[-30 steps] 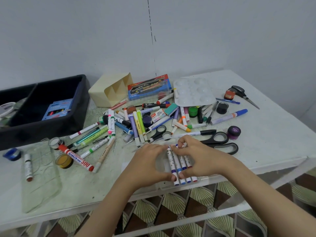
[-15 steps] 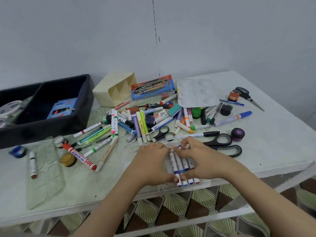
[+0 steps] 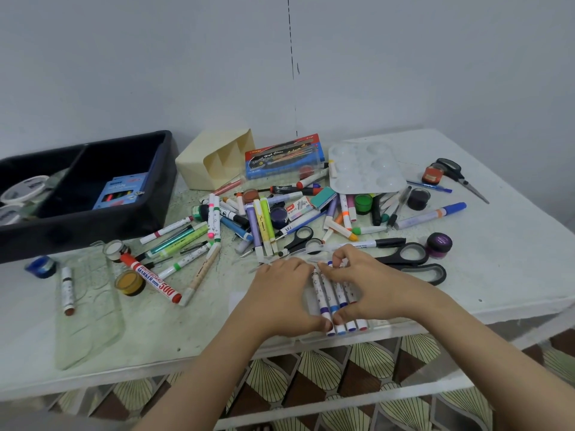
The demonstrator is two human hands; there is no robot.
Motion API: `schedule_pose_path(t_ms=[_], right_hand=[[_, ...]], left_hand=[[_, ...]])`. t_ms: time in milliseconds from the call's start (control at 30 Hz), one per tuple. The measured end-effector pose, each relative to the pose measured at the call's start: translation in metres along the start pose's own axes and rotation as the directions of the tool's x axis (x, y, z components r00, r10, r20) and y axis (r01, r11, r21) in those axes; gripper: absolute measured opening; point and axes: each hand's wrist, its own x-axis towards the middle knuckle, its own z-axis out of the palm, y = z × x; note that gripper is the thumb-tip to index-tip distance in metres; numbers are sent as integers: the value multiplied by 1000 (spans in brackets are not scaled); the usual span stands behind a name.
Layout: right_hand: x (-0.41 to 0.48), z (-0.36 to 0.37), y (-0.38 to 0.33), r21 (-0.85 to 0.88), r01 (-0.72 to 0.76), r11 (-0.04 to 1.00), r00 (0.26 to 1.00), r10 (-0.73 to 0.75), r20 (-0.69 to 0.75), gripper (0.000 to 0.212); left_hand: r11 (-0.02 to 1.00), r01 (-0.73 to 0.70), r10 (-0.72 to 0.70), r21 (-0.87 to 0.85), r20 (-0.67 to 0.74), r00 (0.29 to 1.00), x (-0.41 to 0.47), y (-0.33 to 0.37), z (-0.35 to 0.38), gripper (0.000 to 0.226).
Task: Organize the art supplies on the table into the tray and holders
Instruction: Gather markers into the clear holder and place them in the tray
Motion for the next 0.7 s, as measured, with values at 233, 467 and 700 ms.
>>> schedule_pose_path(t_ms=[233,467,700], right_hand=[[3,3,6,57,35,998,999,-35,4,83],[12,2,6,45,17,999,1000,-18,6,87],[27,-20,-2,88,-62,994,998,61,13,41]], left_hand=[[998,35,-36,-53,-7,999,-2,-1,3,90],[991,26,-35,-129,-65,997,1,-13,8,88],[896,-67,-40,-439,-230,972,-15,-32,15,59]])
